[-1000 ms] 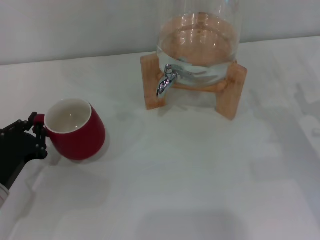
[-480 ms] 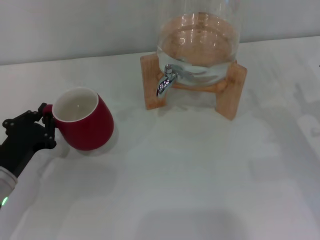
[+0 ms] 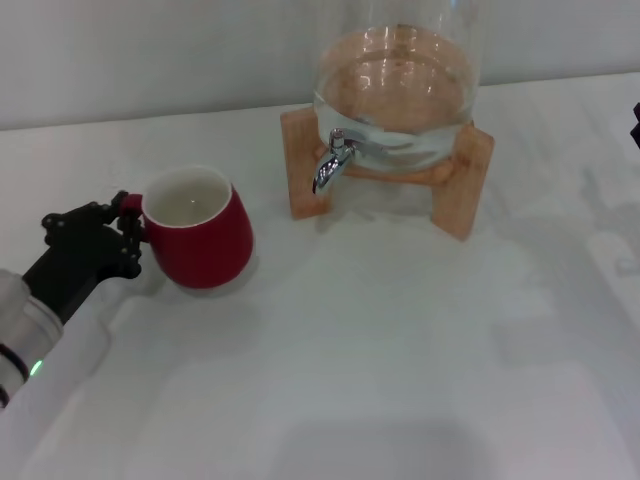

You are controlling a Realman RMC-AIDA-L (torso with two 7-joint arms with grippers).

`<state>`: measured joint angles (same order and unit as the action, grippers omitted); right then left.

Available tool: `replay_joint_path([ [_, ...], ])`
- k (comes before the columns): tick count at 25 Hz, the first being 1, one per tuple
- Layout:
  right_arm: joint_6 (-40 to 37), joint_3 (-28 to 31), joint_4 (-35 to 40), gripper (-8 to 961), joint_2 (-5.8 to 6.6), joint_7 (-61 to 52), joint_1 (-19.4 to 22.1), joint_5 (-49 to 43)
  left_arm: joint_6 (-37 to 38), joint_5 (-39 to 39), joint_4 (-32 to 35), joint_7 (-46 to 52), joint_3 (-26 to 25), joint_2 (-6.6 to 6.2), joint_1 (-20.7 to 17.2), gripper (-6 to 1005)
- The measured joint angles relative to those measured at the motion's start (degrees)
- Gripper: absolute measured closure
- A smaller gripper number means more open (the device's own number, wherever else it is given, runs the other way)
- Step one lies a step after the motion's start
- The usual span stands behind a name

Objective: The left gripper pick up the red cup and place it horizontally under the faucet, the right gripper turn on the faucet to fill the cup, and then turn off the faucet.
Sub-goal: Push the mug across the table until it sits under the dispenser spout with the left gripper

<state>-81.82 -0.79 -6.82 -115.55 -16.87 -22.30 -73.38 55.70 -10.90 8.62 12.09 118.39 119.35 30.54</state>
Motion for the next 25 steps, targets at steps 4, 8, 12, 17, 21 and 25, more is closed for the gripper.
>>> replay_joint_path([
  [4, -0.2, 0.0, 0.0, 226, -0.02, 0.0, -0.1, -0.4, -1.8, 1.1, 0.0, 0.0, 0.0, 0.00, 1.7, 900],
  [8, -0.4, 0.0, 0.0, 226, -0.03, 0.0, -0.4, -0.5, -3.5, 2.2, 0.1, 0.2, 0.0, 0.00, 3.0, 899],
  [12, -0.5, 0.0, 0.0, 227, -0.03, 0.0, -0.6, -0.5, -4.9, 3.8, 0.6, 0.7, 0.0, 0.01, 4.0, 897],
  [17, -0.5, 0.0, 0.0, 227, 0.02, 0.0, -0.7, -0.5, -6.1, 5.7, 0.8, 1.6, 0.0, 0.15, 5.4, 896],
  [21, -0.7, 0.0, 0.0, 227, 0.06, 0.0, -0.8, -0.4, -7.1, 7.2, 1.7, 3.0, 0.0, 0.17, 6.0, 895],
  [25, -0.8, 0.0, 0.0, 227, 0.12, 0.0, -0.8, -0.4, -9.7, 9.3, 3.8, 3.5, 0.0, 0.18, 6.2, 894],
])
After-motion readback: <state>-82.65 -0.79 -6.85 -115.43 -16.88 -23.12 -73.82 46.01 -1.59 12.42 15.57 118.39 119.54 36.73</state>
